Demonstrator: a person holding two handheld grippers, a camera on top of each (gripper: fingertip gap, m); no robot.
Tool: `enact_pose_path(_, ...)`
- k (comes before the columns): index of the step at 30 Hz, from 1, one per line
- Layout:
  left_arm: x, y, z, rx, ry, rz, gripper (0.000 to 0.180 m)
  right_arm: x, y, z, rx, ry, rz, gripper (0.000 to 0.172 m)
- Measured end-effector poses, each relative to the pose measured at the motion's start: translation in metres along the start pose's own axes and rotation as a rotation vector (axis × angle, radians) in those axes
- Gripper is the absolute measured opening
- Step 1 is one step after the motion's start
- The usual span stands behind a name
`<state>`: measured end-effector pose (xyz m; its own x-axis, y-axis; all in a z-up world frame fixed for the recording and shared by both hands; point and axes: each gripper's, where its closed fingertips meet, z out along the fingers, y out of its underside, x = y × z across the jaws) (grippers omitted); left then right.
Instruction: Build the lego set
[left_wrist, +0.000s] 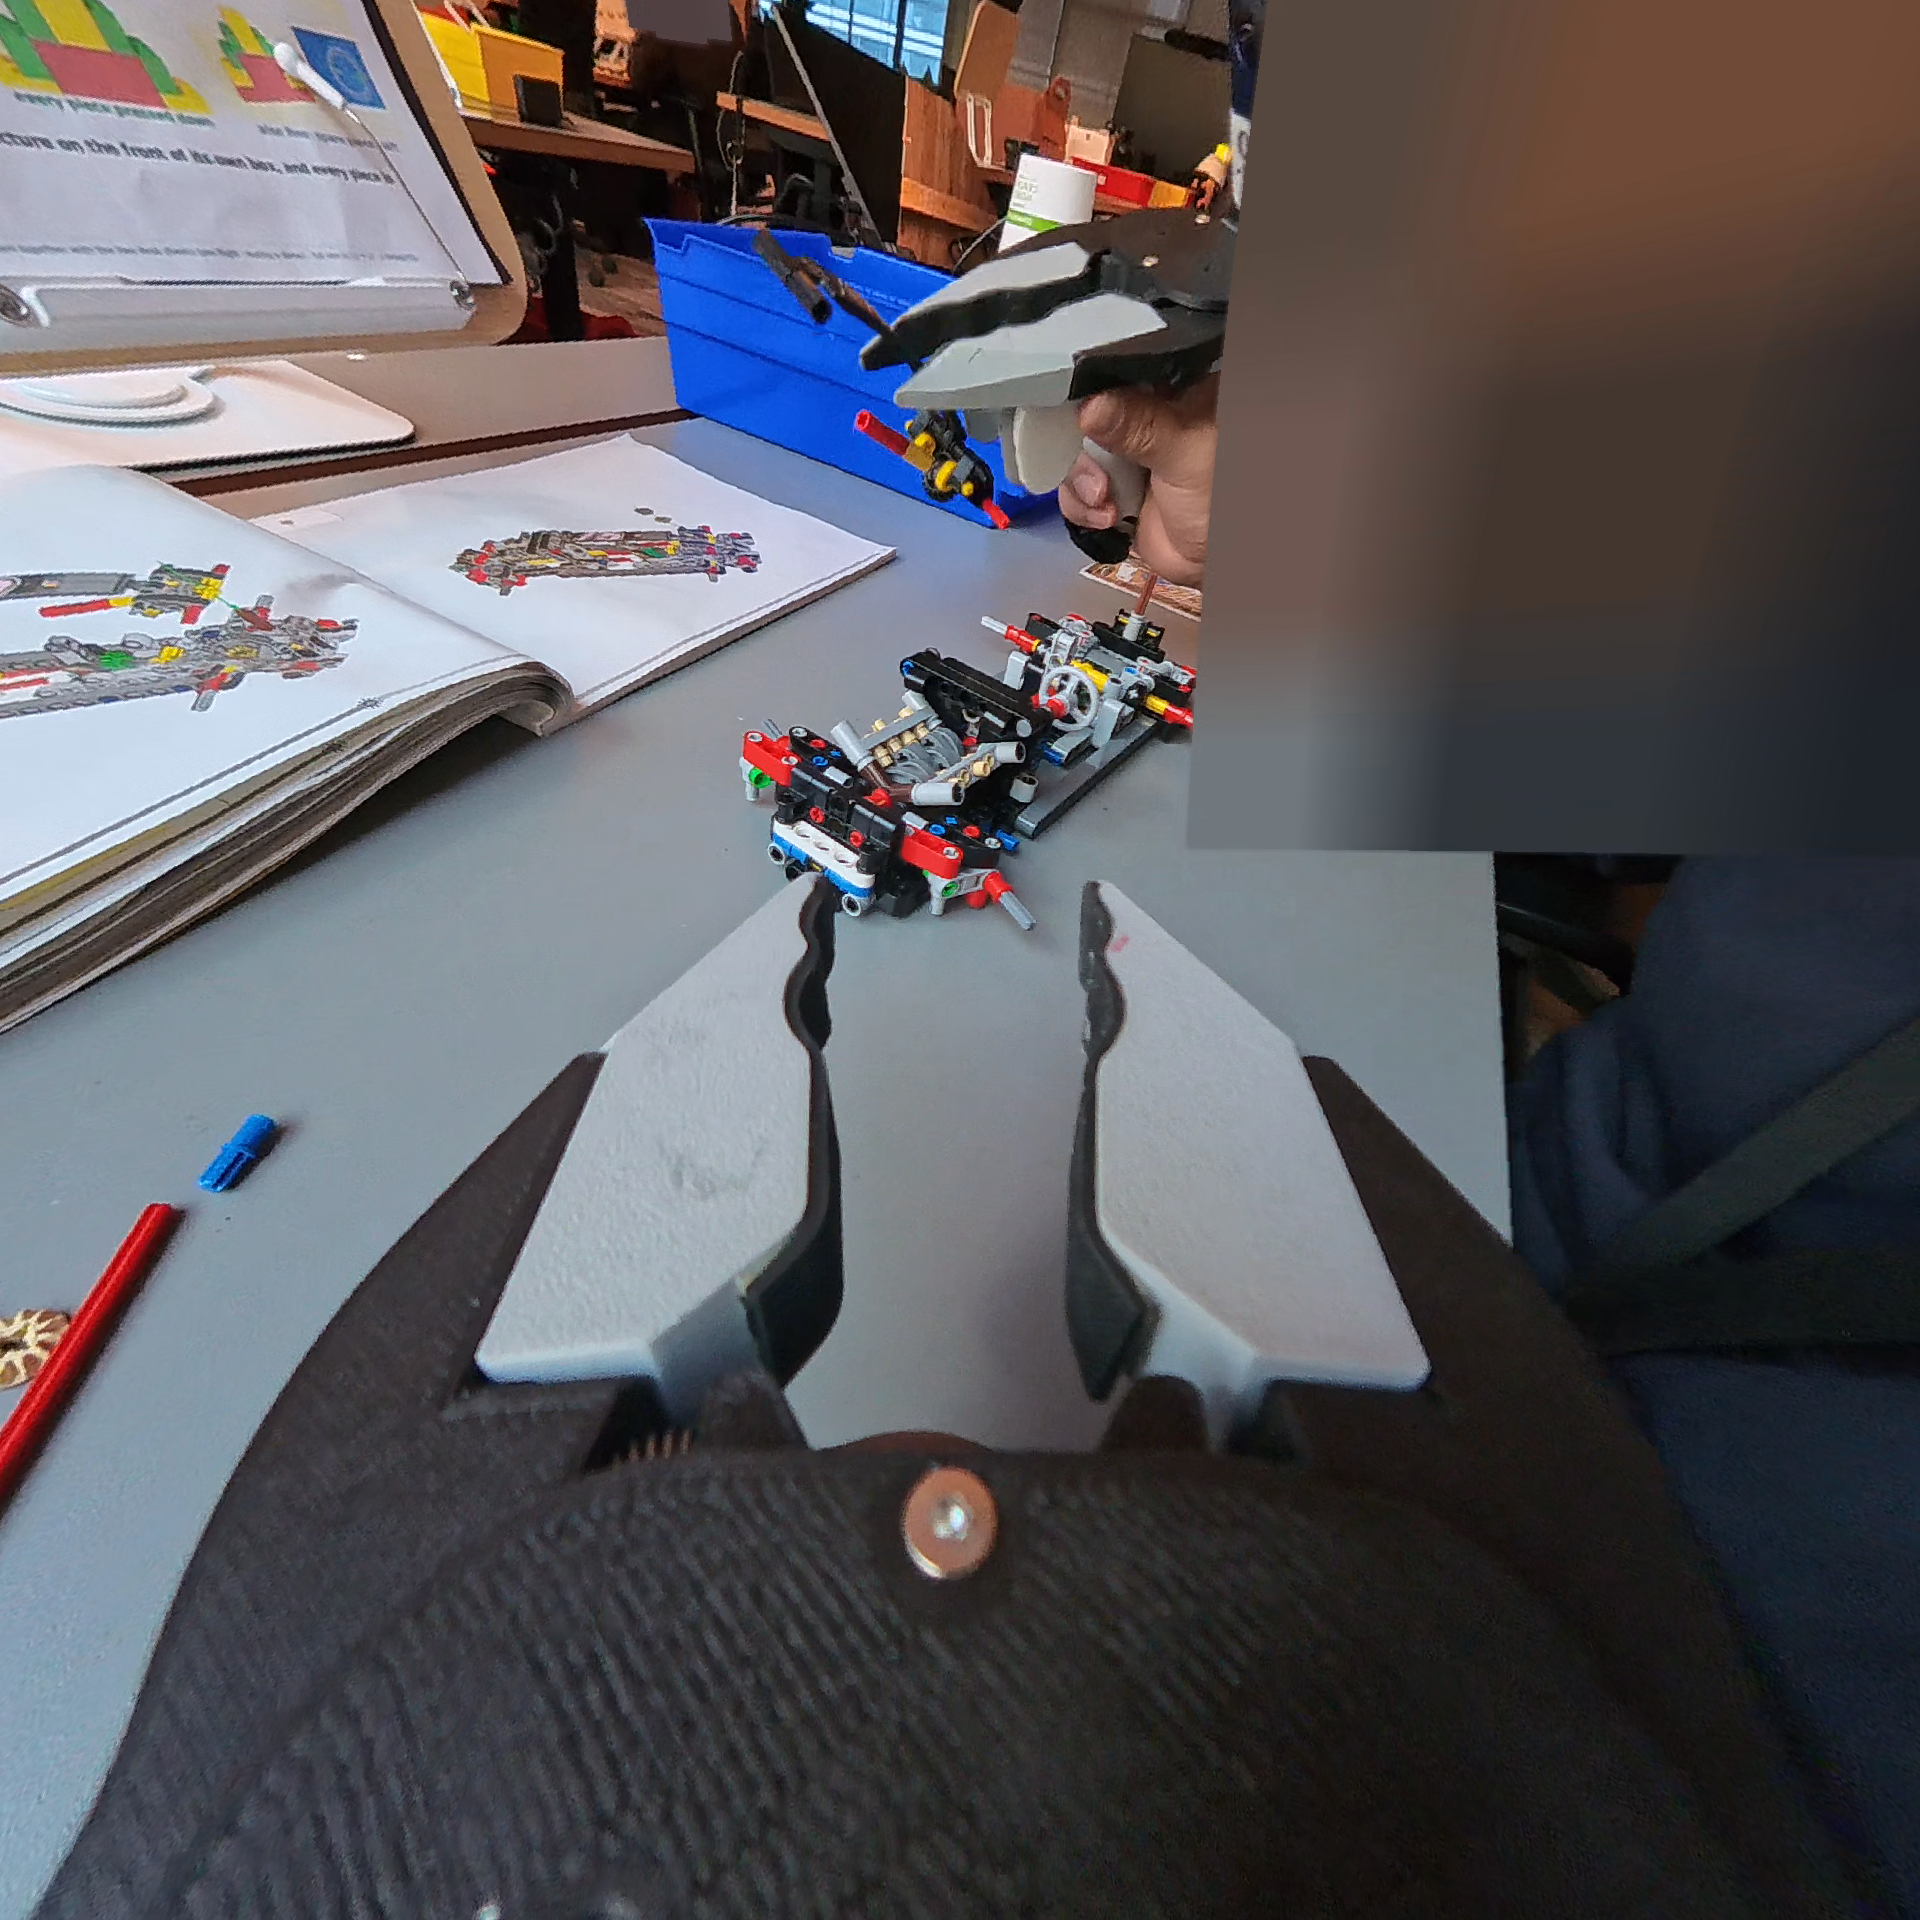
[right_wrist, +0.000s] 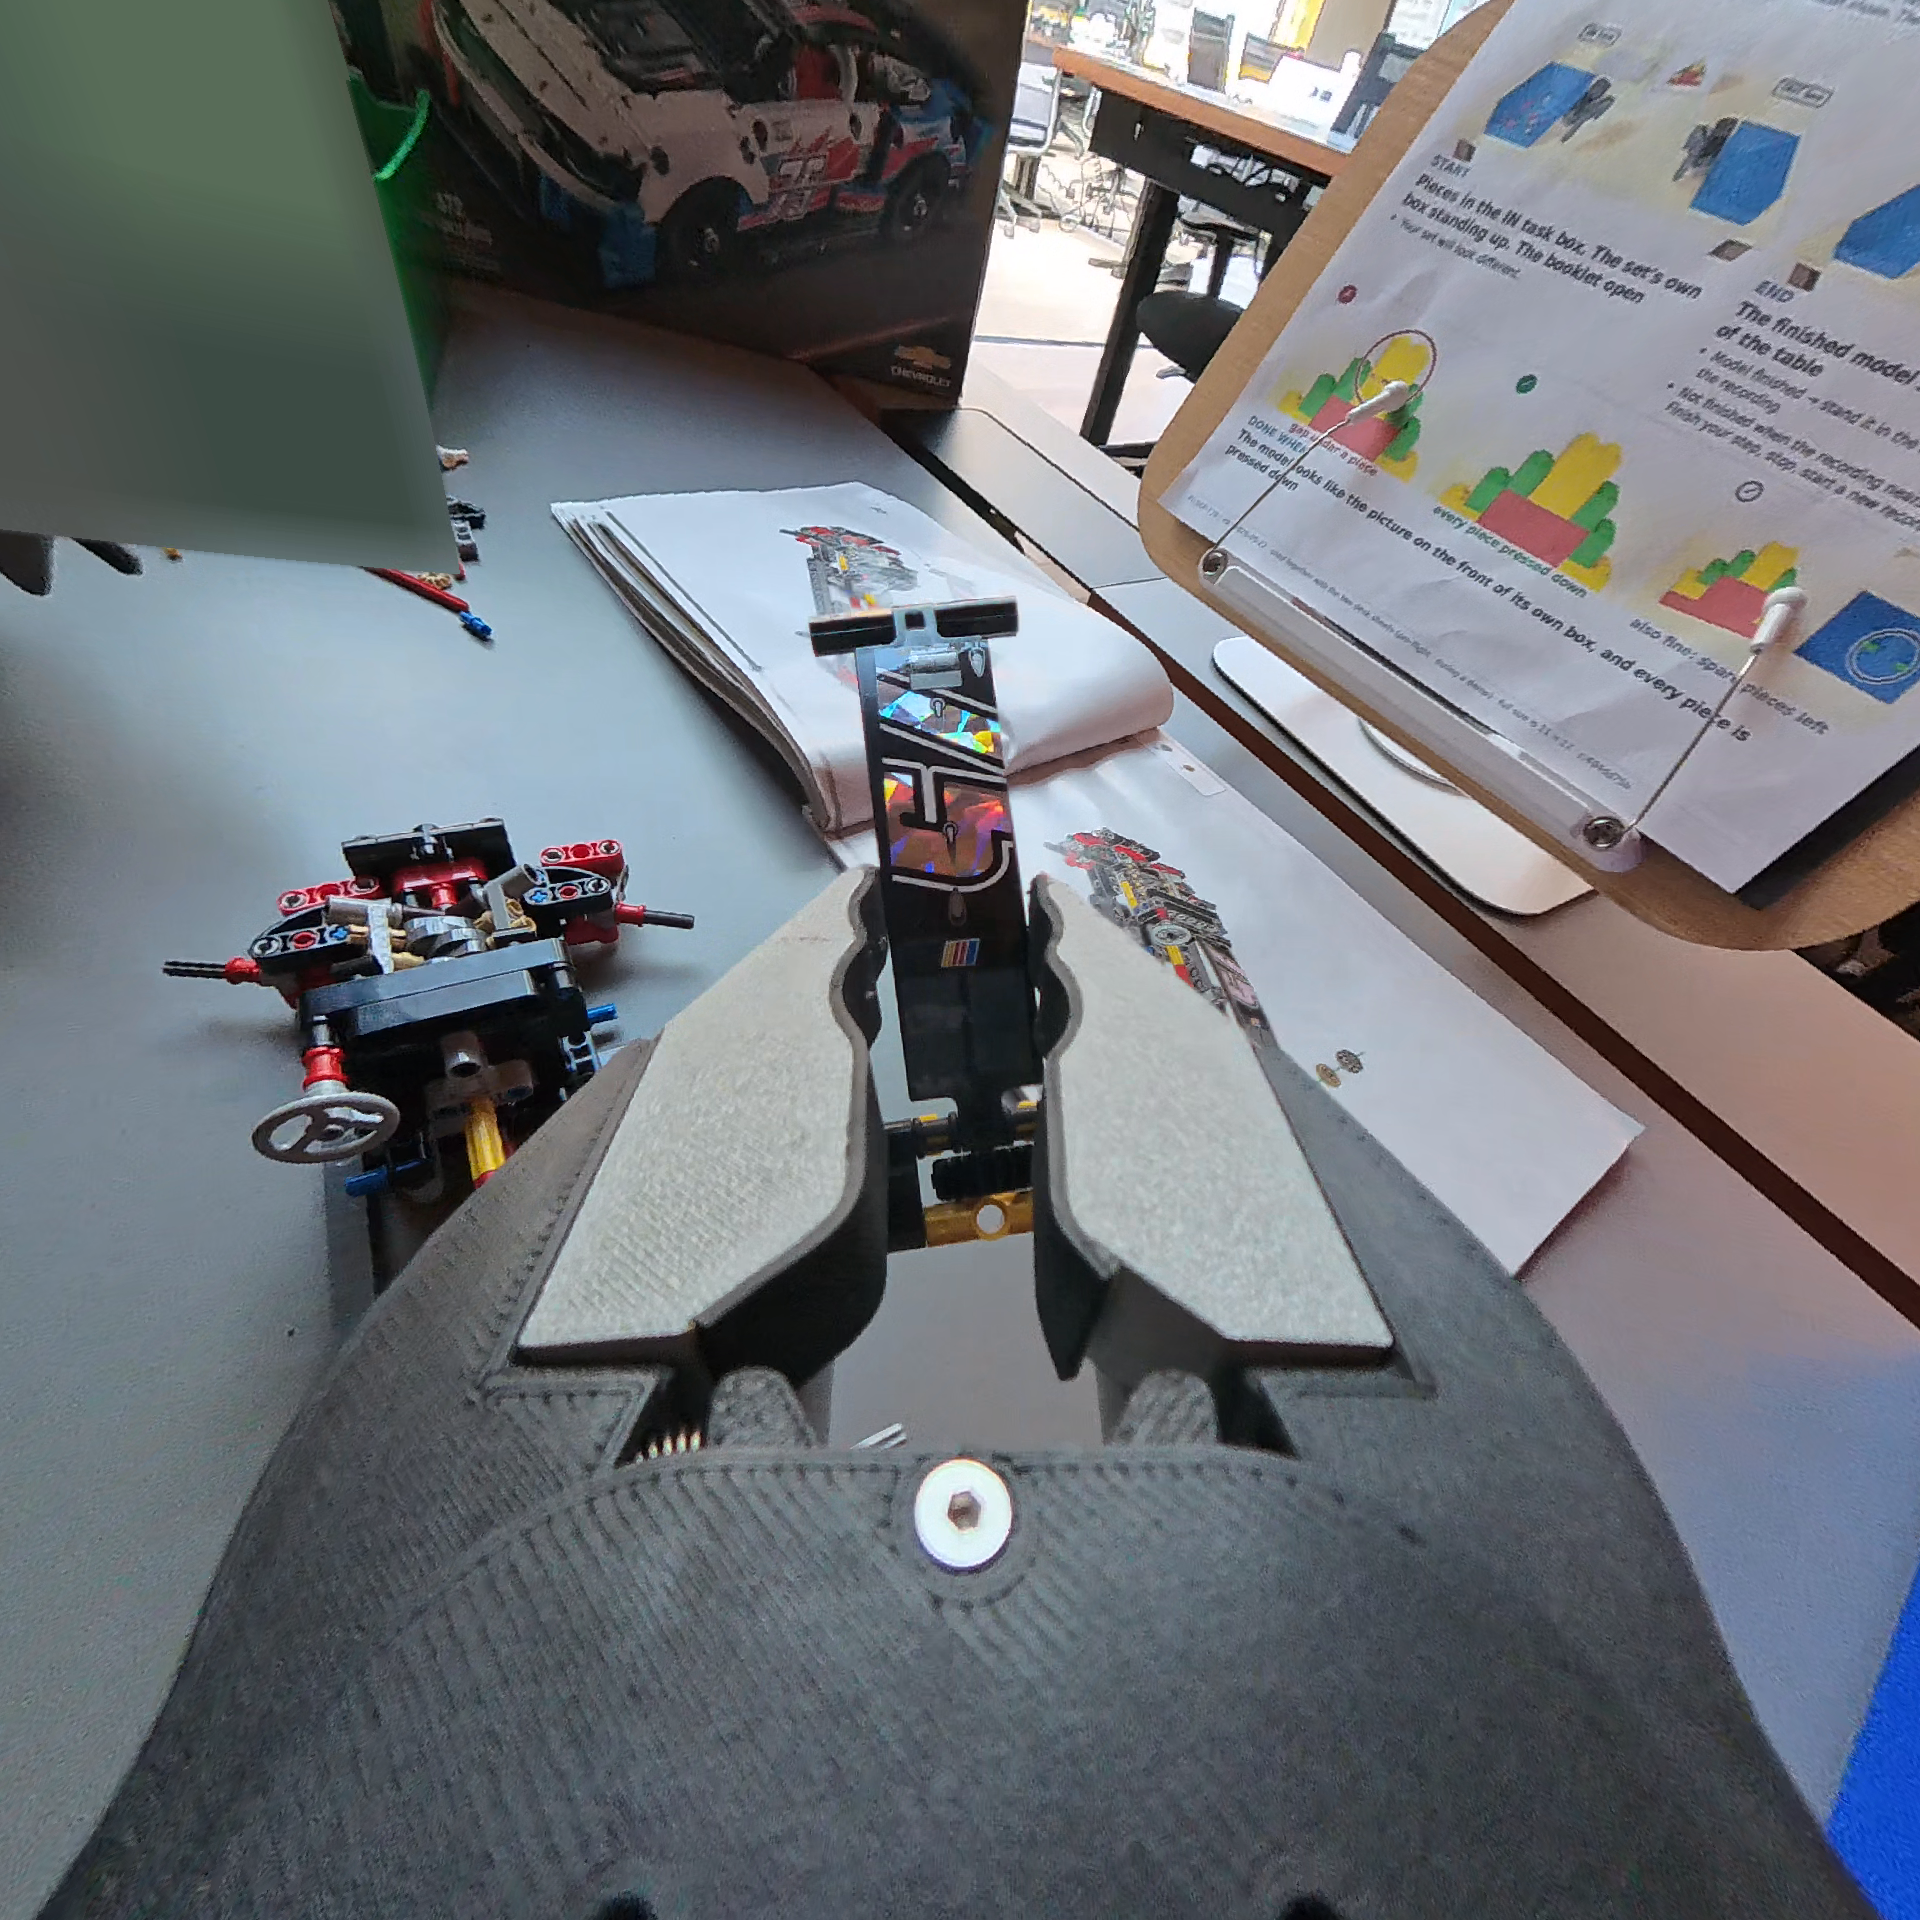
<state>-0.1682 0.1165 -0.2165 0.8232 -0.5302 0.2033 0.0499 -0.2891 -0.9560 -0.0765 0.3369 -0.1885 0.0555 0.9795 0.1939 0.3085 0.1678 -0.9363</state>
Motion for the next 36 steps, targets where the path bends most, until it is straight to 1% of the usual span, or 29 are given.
enact_pose_path(3, -0.001, 0.001, 0.001, -0.006, -0.003, -0.006, 0.045, 0.007, -0.001, -0.003, 0.024, 0.036, 0.004, 0.025)
enact_pose_path(7, -0.002, 0.000, 0.000, -0.002, -0.001, -0.019, 0.045, 0.016, 0.003, -0.003, 0.016, 0.090, -0.006, 0.025)
enact_pose_path(16, -0.008, -0.002, -0.002, 0.015, 0.003, -0.083, 0.045, 0.010, 0.011, 0.004, -0.023, 0.067, -0.022, 0.025)
enact_pose_path(36, -0.009, -0.001, -0.001, 0.011, 0.005, -0.103, 0.046, 0.006, 0.012, 0.005, -0.025, 0.044, -0.009, 0.025)
